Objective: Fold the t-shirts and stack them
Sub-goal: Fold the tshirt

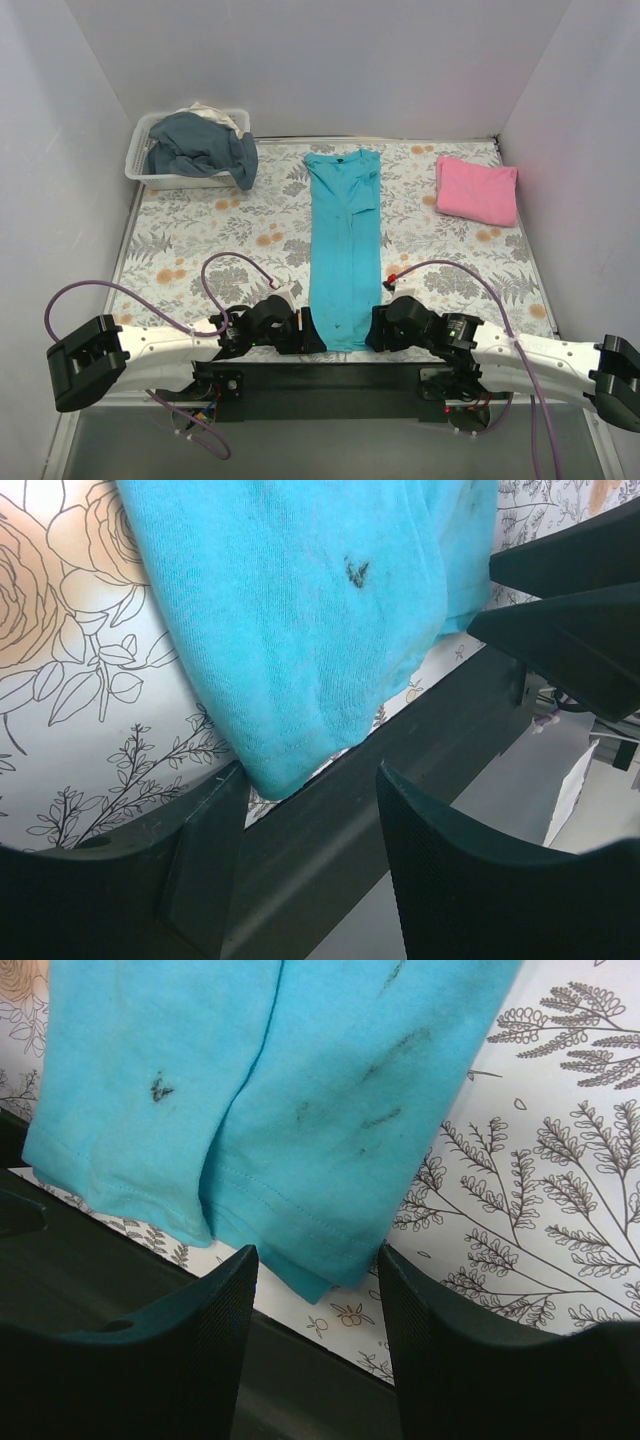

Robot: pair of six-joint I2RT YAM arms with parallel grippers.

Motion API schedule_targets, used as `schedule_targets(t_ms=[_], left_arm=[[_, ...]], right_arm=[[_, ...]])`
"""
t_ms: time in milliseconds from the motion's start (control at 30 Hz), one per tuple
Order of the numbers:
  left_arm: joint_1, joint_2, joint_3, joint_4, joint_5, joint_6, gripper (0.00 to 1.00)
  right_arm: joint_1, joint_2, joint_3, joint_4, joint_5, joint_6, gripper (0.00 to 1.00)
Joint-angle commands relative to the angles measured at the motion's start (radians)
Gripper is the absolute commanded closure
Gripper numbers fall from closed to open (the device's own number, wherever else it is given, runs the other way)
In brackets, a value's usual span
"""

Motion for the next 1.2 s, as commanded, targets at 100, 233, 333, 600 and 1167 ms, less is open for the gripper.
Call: schedule_targets(t_ms=[100,233,333,600,1167], left_arm=[[-0.012,0.03,-0.029,-0.206,-0.06,0.021,0.5],[-0.012,0.031,-0.036,-0.216,-0.066,0.018,0.57],[-0.012,0.028,-0.038,-0.228,-0.075,0.021,0.59],[-0.012,0.033,-0.033,-0.248,-0.109,0.024,0.71],[-0.012,0.102,0.034,-0.127,-0.147,0.053,1.0]], right_arm=[[0.017,0.044,0.014,0.01,-0.008,0.001,0.54],[0.02,0.056,0.015,0.01,-0.008,0.001,0.56],[0.02,0.052,0.011,0.007,-0.008,0.003,0.6],[0.022,0.038,0.005,-0.018,-0.005,0.01,0.68],[0.022,0.073,0.068,-0.015,0.107,-0.054,0.99]])
